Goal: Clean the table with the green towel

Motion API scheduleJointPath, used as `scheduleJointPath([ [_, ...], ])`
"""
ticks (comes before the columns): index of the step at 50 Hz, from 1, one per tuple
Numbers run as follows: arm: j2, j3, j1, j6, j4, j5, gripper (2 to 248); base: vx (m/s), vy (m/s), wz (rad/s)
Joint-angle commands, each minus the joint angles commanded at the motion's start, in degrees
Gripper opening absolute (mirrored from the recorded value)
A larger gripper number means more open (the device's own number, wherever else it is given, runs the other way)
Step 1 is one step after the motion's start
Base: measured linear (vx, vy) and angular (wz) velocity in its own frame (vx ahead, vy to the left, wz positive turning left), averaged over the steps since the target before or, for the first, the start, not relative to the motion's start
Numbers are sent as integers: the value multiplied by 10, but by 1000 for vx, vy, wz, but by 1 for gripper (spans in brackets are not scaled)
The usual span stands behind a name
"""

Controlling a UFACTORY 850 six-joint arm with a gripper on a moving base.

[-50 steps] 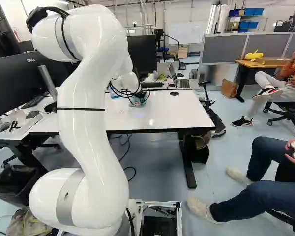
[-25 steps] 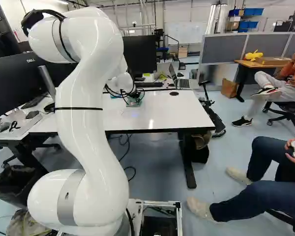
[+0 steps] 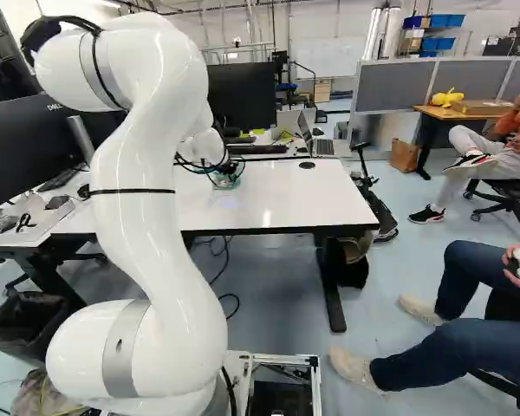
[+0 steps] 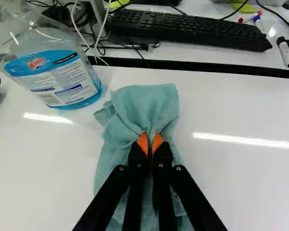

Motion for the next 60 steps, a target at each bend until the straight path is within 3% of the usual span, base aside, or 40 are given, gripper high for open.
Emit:
scheduleJointPath([
  [14,27,37,-2,0,0,0,31,0,0,0],
  [60,42,57,-67,0,0,0,31,0,0,0],
])
